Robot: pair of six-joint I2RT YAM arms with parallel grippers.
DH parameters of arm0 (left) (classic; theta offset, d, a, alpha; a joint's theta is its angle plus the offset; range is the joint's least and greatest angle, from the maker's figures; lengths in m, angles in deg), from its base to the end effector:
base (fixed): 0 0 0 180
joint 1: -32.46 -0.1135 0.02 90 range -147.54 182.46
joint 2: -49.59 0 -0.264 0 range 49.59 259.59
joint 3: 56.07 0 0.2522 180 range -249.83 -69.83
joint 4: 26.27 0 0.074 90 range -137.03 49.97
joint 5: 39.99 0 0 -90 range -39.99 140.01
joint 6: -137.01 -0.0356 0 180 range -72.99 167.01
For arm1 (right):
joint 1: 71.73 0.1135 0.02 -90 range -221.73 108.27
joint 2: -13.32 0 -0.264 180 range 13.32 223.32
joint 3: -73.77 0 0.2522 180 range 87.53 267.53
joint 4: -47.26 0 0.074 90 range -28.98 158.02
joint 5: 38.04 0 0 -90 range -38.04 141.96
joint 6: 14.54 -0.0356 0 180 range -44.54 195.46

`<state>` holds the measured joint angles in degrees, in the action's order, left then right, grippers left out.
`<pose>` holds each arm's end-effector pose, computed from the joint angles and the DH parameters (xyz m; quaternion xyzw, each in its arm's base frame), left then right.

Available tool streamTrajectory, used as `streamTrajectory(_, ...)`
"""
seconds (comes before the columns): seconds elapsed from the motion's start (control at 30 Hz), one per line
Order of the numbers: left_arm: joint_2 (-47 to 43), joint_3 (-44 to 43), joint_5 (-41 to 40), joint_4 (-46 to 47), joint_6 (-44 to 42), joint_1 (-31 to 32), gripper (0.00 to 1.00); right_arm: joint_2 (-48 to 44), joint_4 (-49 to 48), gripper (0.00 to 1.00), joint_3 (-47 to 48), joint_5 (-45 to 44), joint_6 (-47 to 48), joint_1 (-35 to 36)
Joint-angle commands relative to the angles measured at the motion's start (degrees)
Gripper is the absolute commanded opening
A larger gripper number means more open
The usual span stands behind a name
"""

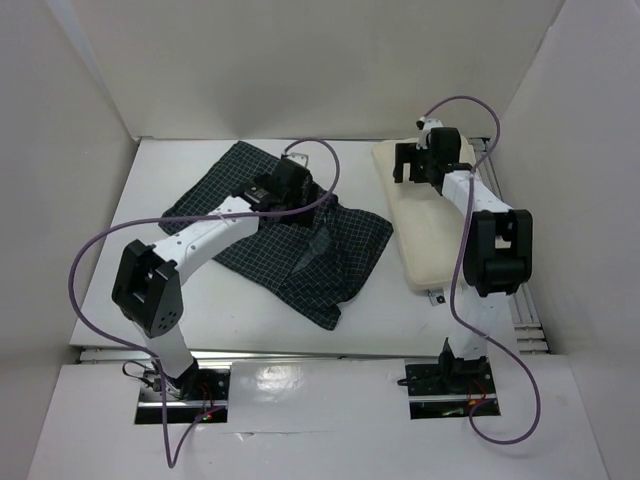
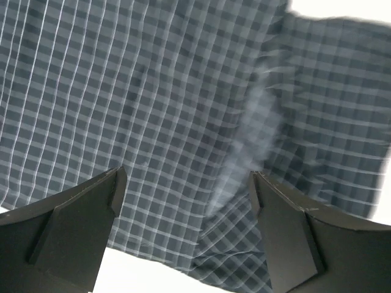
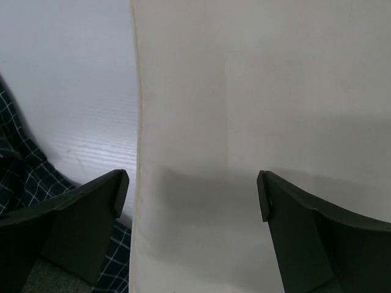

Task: Put the pillow into the pillowcase

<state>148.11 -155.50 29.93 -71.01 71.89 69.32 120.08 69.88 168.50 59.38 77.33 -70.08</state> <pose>0.3184 -0.2234 0.3042 0.0265 0.9080 -0.0604 0.4137 0.4324 0.0171 0.2516 -0.0572 0.8824 0.0564 0.4636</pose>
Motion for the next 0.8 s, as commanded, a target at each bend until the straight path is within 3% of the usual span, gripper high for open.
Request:
streamTrajectory(0.0,2.2,1.82,3.46,-0.39,-4.32,-0.12,1.0,5.81,2.02,1.0,6.2,1.2,1.73,0.28)
streamTrajectory(0.13,4.31,3.66,6.88,-0.49,-5.81,-0.65,0.99,15.64,7.81,1.0,12.71,-3.98,0.5,1.43)
streamTrajectory(0.27,5.54,6.29,10.93,1.09,-7.04,-0.65,0.98,17.25,6.53,0.97,11.59,-2.15,-0.11,1.43)
streamTrajectory(0.33,7.02,6.3,9.62,1.63,-7.04,-0.65,0.98,17.25,5.38,0.77,10.27,-1.28,-0.11,1.43)
streamTrajectory(0.37,7.82,6.3,8.22,1.1,-7.04,-0.65,0.98,17.25,5.38,0.64,10.26,-1.27,-0.72,1.43)
streamTrajectory(0.4,8.7,5.61,8.21,0.58,-7.04,-0.65,0.95,17.25,4.33,0.45,9.74,-1.27,-1.42,1.43)
streamTrajectory(0.43,9.58,5.6,8.21,0.57,-7.04,-0.65,0.94,17.25,3.19,0.0,9.73,-1.27,-2.13,1.43)
streamTrajectory(0.6,13.62,3.32,8.21,0.57,-6.52,-0.12,0.91,9.28,0.72,0.0,7.2,1.97,0.75,1.43)
streamTrajectory(0.73,14.24,2.79,5.76,1.28,-5.37,0.4,0.8,-2.5,-2.09,0.0,-0.17,4.35,0.24,1.43)
streamTrajectory(0.77,14.77,2.79,5.23,1.28,-5.37,0.4,0.71,-4.78,-2.1,0.0,-1.24,6.1,-0.37,1.43)
